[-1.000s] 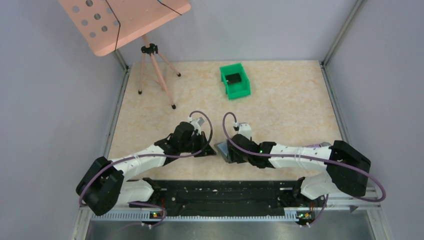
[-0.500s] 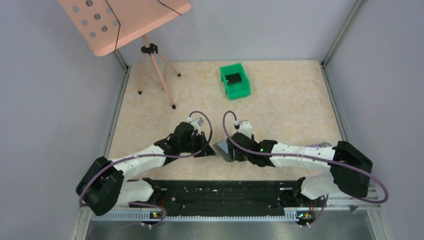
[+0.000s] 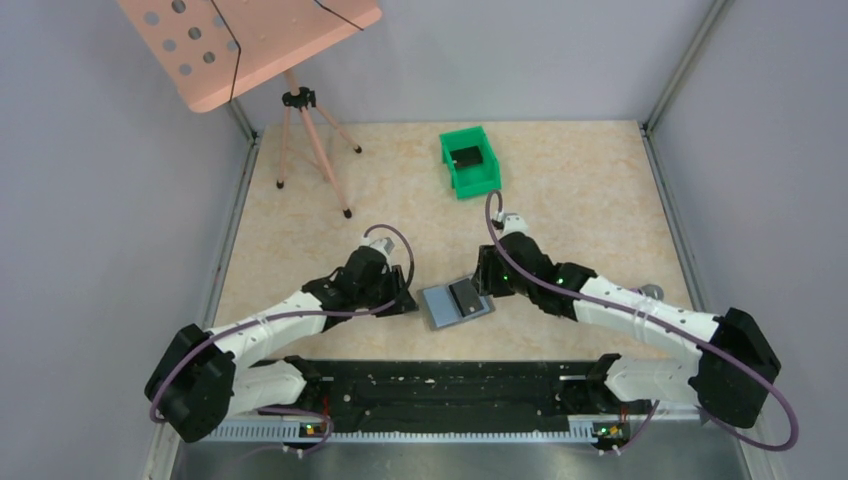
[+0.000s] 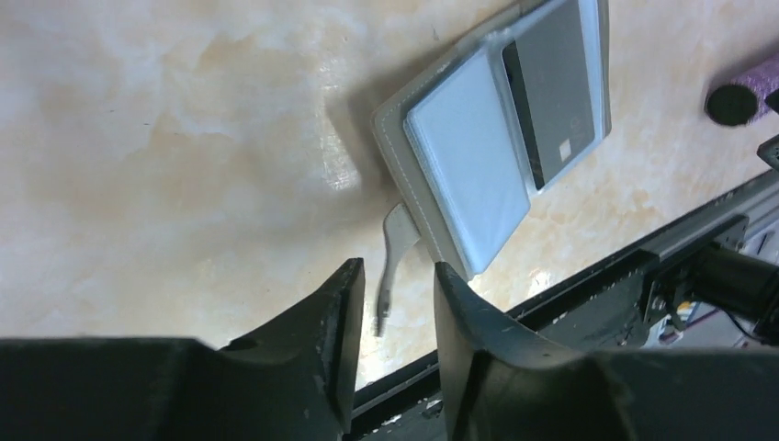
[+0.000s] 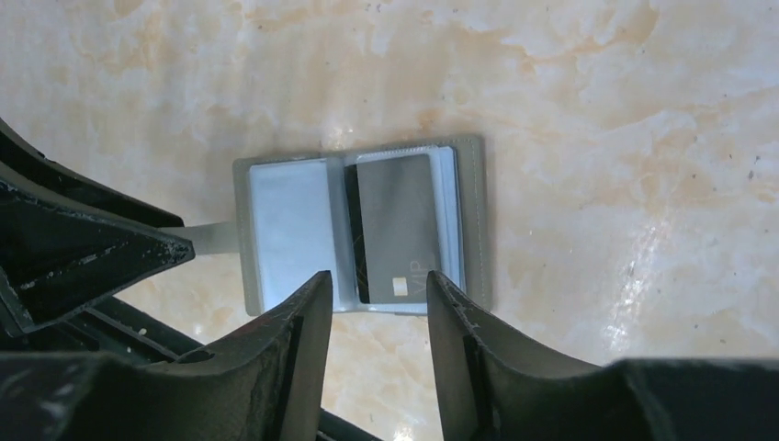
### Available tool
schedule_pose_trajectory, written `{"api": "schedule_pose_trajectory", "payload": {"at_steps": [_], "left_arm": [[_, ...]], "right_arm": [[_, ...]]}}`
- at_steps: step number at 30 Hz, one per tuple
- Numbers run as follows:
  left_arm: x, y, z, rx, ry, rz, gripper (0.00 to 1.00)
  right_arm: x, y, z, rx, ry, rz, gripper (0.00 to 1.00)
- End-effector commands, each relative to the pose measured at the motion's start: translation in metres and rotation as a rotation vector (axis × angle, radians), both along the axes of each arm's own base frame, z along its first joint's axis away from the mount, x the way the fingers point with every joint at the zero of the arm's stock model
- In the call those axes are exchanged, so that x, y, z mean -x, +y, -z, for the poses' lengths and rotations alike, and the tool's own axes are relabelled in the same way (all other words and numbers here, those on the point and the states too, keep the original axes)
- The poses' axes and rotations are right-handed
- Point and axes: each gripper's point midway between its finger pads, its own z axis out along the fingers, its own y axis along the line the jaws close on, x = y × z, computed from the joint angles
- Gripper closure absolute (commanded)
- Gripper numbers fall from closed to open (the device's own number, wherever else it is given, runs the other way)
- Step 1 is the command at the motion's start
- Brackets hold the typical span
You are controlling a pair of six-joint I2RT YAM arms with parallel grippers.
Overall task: Take the credit cards out of the card holder
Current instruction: Remove the credit card from the card holder.
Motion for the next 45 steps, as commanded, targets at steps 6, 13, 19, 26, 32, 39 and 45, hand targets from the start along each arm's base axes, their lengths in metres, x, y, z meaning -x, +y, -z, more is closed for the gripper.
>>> {"api": "schedule_pose_trajectory", "payload": {"at_steps": [6, 13, 19, 26, 32, 39, 45], "left_arm": [[-0.026, -0.022, -0.054, 0.09, -0.095, 0.003, 0.54], [-0.031, -0.053, -0.046, 0.202, -0.061, 0.063, 0.57], [-0.035, -0.066, -0.03, 0.228, -0.038, 0.082, 0.58], [-0.04, -0.069, -0.012, 0.208, -0.028, 0.079, 0.59], [-0.04, -0.067, 0.003, 0.178, -0.017, 0.072, 0.59], [-0.034, -0.063, 0.012, 0.158, -0.017, 0.055, 0.59], [-0.03, -0.066, 0.013, 0.194, -0.023, 0.069, 0.59]], "right_arm": [[-0.022, 0.027, 0.006, -0.146, 0.029, -0.122, 0.63], [-0.029, 0.023, 0.044, -0.13, 0.107, -0.094, 0.65], [-0.022, 0.01, 0.072, -0.107, 0.15, -0.057, 0.67], [-0.002, 0.003, 0.094, -0.146, 0.204, -0.041, 0.78], [0.008, -0.001, 0.1, -0.175, 0.223, -0.023, 0.84], [0.015, -0.005, 0.105, -0.178, 0.25, -0.001, 1.0], [0.021, -0.005, 0.102, -0.198, 0.256, 0.02, 1.0]]}}
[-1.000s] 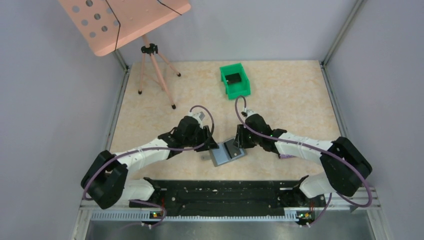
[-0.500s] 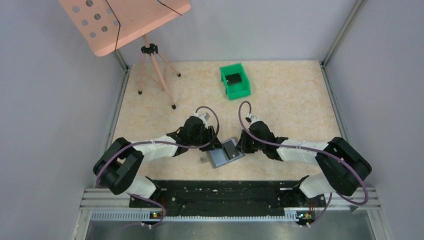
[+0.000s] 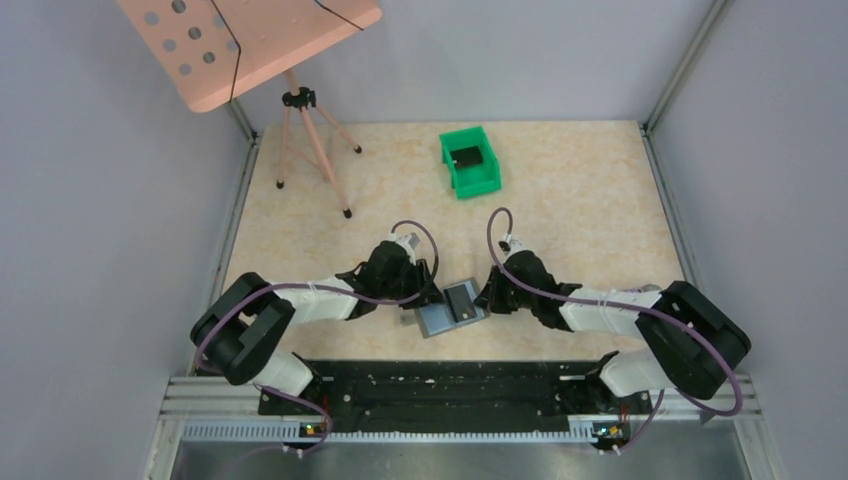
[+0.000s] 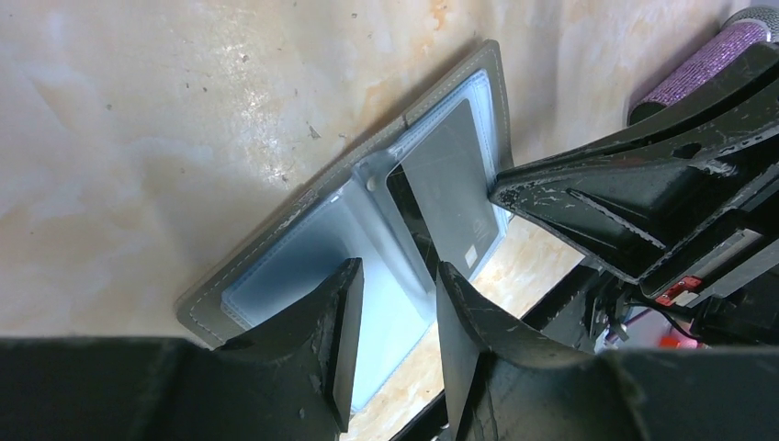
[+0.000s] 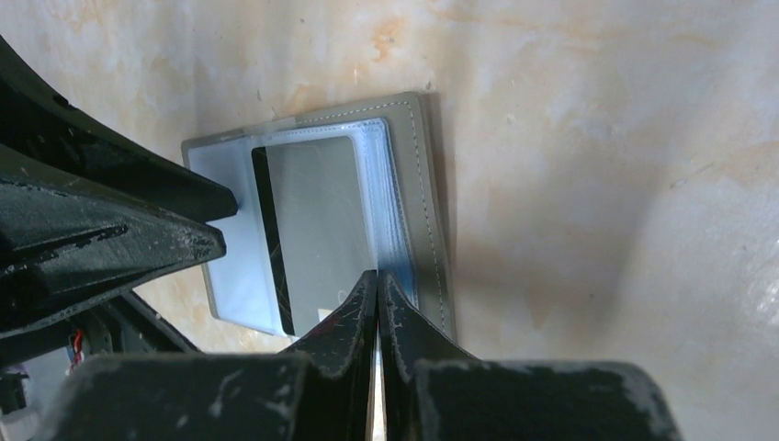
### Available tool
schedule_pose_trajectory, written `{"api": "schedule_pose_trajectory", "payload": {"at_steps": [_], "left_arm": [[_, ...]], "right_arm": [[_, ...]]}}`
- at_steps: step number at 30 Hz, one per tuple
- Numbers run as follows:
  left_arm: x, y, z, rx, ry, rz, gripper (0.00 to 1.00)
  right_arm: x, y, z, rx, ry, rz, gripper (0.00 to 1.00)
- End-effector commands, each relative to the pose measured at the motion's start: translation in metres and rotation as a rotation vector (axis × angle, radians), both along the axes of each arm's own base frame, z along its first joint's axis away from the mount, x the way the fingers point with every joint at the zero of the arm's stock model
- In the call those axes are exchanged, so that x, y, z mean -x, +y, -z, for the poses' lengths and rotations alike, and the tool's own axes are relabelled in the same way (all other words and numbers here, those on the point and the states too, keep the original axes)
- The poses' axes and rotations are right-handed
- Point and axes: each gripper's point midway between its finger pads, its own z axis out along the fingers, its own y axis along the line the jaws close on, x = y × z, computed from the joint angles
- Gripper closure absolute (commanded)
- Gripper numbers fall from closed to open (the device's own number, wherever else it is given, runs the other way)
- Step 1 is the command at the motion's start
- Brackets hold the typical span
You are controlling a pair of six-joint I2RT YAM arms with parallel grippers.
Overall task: Take the credit cards out of the card holder
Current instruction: Remove the credit card from the card holder.
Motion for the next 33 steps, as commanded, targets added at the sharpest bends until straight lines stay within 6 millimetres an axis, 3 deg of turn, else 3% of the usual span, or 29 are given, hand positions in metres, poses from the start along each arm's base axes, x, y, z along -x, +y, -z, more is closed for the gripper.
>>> {"api": "schedule_pose_trajectory", "payload": {"at_steps": [1, 24, 33], "left_arm": [[-0.003, -0.008, -0.007, 0.058, -0.044, 0.002, 0.59], [-0.003, -0.025, 0.0, 0.115, -0.044, 0.016, 0.66], [-0.001, -0.028, -0.007, 0.129, -0.029, 0.022, 0.86]], "right_arm": [[0.017, -0.012, 0.014, 0.039, 0.059, 0.018, 1.0], [0.024, -0.007, 0.021, 0.037, 0.079, 0.016, 1.0], [0.023, -0.009, 0.022, 0.047, 0.079, 0.028, 1.0]]}}
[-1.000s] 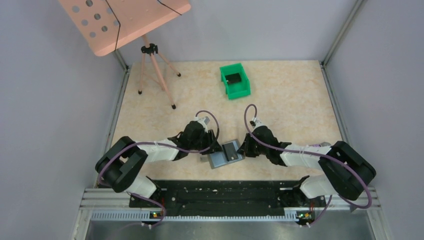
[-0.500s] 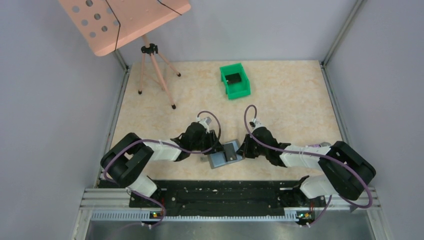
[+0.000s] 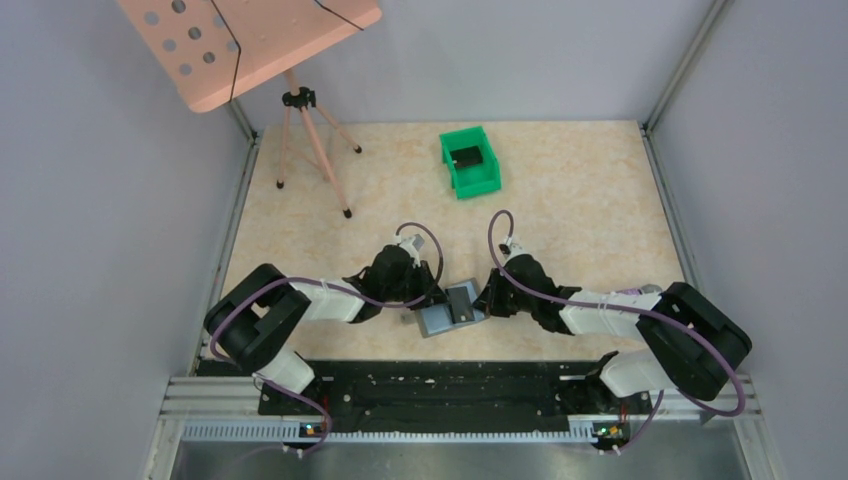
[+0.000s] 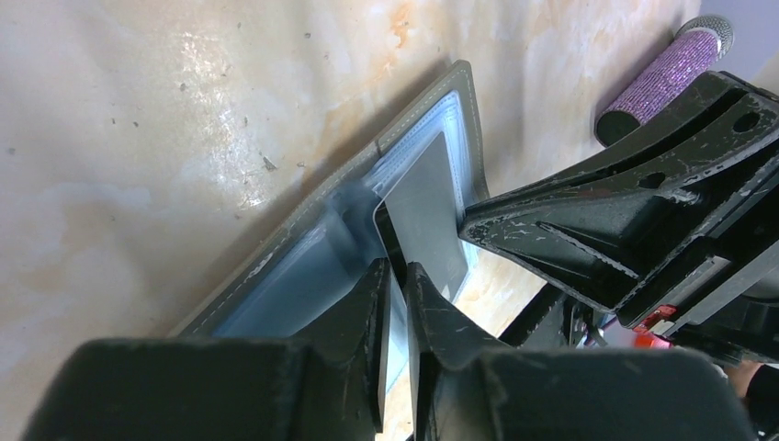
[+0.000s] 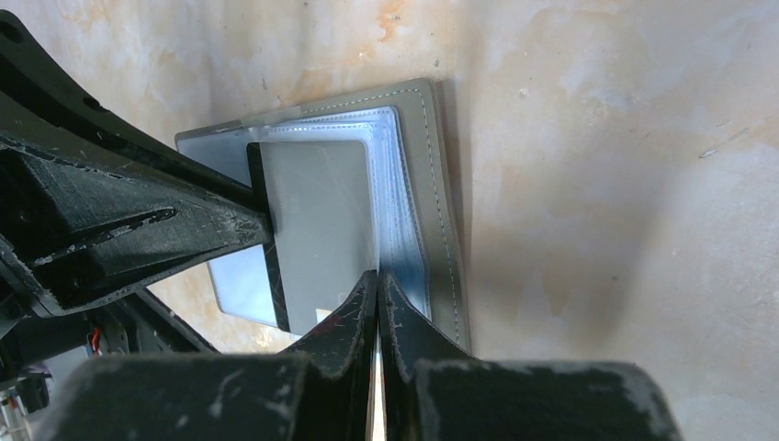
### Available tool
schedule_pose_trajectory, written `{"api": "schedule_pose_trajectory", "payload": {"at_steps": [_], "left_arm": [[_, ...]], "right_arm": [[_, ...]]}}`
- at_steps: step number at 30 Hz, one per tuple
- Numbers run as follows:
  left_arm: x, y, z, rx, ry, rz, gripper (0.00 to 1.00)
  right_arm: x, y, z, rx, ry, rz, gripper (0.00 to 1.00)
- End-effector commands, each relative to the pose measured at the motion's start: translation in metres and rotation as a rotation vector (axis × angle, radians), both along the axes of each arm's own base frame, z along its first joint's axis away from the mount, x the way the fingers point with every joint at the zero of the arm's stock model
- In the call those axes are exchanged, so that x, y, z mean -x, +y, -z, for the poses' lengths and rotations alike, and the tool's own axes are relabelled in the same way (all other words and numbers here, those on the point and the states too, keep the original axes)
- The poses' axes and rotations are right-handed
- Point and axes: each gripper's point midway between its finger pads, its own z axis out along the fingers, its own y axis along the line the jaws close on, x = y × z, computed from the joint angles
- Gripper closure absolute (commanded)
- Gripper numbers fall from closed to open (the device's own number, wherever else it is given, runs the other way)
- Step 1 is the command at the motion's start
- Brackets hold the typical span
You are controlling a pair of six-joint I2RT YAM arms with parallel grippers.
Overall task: Take the credit cards out of the card holder
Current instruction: Remove the credit card from the card holder.
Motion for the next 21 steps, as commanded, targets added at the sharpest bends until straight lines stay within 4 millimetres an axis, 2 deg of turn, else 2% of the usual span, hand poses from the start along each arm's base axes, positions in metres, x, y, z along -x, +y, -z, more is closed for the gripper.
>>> {"api": "schedule_pose_trajectory", "payload": {"at_steps": [1, 5, 9, 15, 21], "left_arm": [[0.0, -0.009, -0.012, 0.042, -0.013, 0.018, 0.87], [0.001, -0.012, -0.022, 0.079, -0.02, 0.02, 1.0], [0.002, -0.013, -0.031, 0.103, -0.022, 0.02, 1.0], [-0.002, 0.002, -0.03, 0.031, -0.026, -0.047, 1.0], [0.003, 0.014, -0.026, -0.018, -0.014, -0.066, 1.0]], "right_arm": [[0.013, -0.013, 0.021, 0.074, 0.054, 0.008, 1.0], [0.013, -0.013, 0.021, 0.073, 0.055, 0.01, 1.0], [0.013, -0.016, 0.021, 0.081, 0.055, 0.019, 1.0], [0.009, -0.024, 0.023, 0.113, 0.057, 0.058, 1.0], [0.004, -0.029, 0.013, 0.118, 0.031, 0.084, 1.0]]}}
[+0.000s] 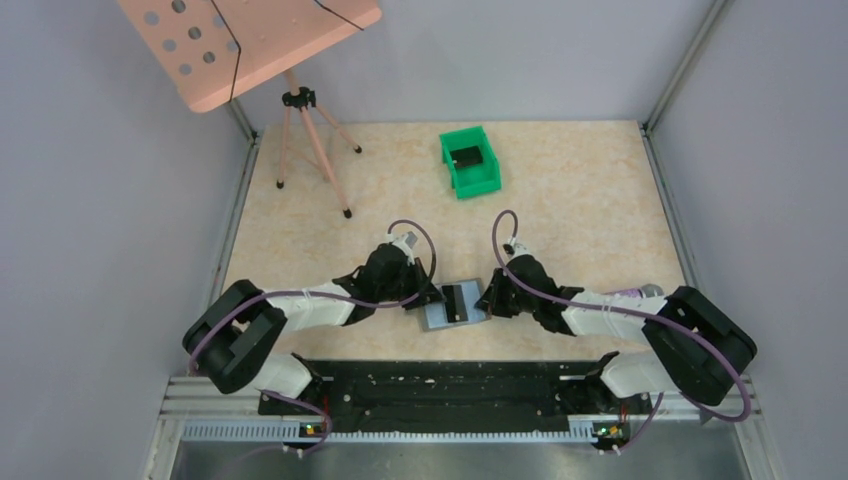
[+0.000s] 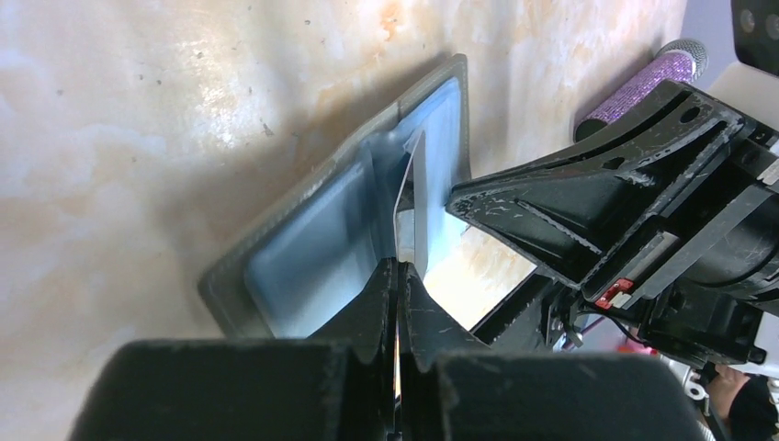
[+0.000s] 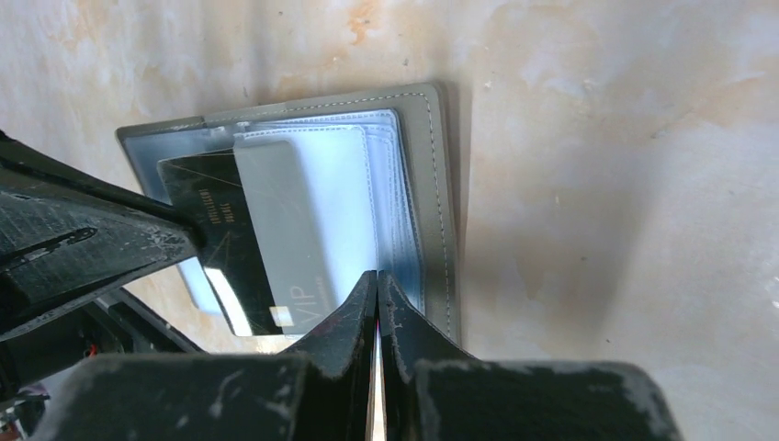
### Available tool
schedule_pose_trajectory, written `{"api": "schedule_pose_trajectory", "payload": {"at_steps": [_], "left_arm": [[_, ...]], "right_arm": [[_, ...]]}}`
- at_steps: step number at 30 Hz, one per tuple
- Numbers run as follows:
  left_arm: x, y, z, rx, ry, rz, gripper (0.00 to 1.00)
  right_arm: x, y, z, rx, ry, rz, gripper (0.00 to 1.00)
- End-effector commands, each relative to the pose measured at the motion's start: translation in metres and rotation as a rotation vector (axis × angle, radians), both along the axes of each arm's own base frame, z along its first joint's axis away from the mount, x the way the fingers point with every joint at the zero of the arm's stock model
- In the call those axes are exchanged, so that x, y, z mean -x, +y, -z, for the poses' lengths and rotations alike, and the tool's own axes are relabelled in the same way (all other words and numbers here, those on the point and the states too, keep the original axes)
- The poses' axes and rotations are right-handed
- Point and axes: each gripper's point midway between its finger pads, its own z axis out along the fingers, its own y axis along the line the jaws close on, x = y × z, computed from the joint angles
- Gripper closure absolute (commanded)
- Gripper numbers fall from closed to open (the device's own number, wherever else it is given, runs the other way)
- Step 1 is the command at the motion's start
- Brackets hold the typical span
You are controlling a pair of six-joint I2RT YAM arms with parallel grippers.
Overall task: Take the credit cards out of the card holder
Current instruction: Remove the credit card from the card holder.
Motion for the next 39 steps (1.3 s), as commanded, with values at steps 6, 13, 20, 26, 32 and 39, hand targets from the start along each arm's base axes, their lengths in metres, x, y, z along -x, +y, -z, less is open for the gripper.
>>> {"api": "schedule_pose_trajectory", "payload": {"at_steps": [6, 13, 20, 26, 32, 39], "left_arm": [[0.0, 0.012, -0.009, -0.041, -0.041, -0.02, 1.0], [0.001, 0.021, -0.011, -0.079, -0.065, -0.027, 1.0], [0.006, 0.02, -0.026, -0.037, -0.155, 0.033, 1.0], [0.009, 0.02, -0.043, -0.023, -0.262, 0.102, 1.0], [0.02, 0.02, -0.049, -0.011, -0.292, 0.18, 1.0], [0.041, 0.008, -0.06, 0.075, -0.292, 0.315, 1.0]], "right_arm": [[0.003, -0.021, 0.004, 0.1, 0.012, 0.027, 1.0], [-0.002, -0.011, -0.023, 0.068, -0.044, -0.03, 1.0], [-0.01, 0.005, -0.075, -0.007, -0.242, -0.22, 0.85], [-0.021, 0.013, -0.113, -0.138, -0.333, -0.402, 0.71], [-0.021, 0.032, -0.128, -0.265, -0.369, -0.612, 0.52], [-0.008, 0.045, -0.122, -0.333, -0.409, -0.852, 0.46]]}}
